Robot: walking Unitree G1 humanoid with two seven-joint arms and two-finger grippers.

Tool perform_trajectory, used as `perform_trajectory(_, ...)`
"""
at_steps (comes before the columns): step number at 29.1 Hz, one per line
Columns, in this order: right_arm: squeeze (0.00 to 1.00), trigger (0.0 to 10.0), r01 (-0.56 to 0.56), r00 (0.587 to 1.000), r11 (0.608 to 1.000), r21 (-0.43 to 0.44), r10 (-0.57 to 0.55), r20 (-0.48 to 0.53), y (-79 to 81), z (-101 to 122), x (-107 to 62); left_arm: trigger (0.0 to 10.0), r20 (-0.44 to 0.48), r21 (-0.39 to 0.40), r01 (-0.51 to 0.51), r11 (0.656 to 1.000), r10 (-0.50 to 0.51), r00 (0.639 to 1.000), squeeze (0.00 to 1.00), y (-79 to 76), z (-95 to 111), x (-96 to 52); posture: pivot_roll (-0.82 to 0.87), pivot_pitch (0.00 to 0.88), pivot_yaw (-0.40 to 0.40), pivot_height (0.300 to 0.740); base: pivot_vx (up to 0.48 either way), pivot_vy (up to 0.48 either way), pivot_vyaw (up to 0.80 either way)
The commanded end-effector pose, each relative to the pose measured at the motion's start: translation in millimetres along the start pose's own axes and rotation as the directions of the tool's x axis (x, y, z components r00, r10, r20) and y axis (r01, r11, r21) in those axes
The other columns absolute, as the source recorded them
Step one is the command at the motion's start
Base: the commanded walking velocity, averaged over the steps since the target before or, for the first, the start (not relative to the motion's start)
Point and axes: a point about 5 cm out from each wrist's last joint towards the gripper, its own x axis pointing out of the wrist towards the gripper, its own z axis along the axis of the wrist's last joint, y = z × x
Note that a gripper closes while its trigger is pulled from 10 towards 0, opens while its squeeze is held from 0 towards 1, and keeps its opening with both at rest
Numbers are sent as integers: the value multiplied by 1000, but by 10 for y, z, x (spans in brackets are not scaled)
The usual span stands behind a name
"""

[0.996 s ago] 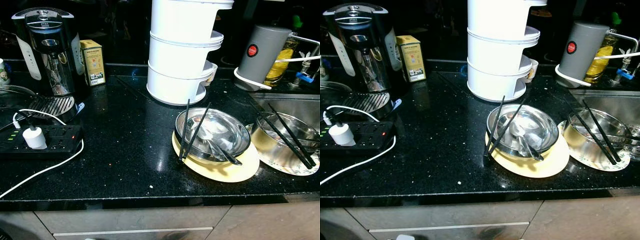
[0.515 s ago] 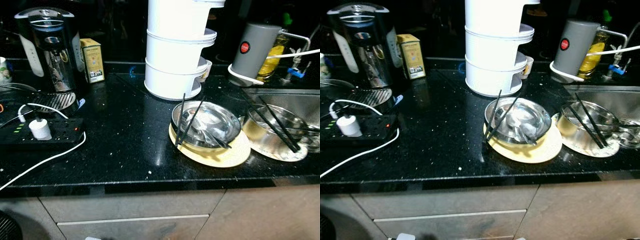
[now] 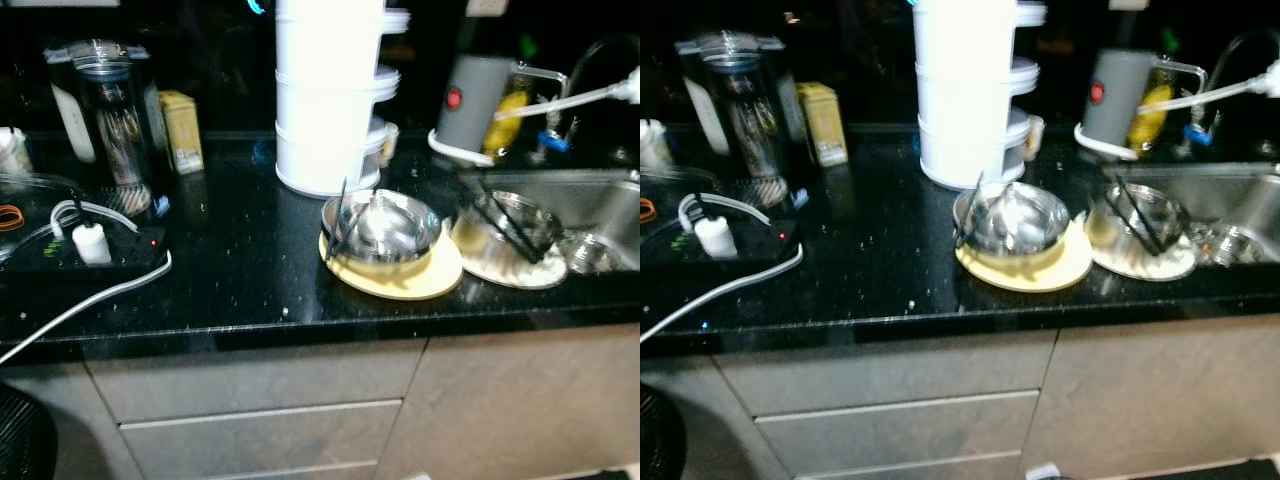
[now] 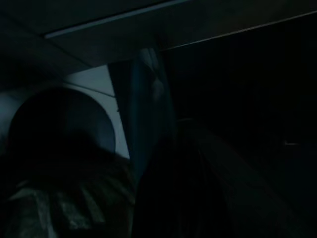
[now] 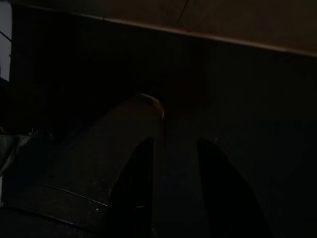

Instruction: Kitchen organization

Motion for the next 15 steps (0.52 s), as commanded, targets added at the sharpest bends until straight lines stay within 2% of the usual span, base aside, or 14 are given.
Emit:
perform_trajectory(1,0,10000,-31,998,999,10,31,-53,72,-145,-13,10000,-11,0,7,1000,-7,1000,0,-19,-32,-6,-35,96,-69,740,0,0,0)
perform_trajectory(15,0,10000,-36,998,999,8,36,-49,89,-128,-8,10000,-13,2,7,1000,-7,1000,0,-17,-28,-5,-34,98,-67,740,0,0,0)
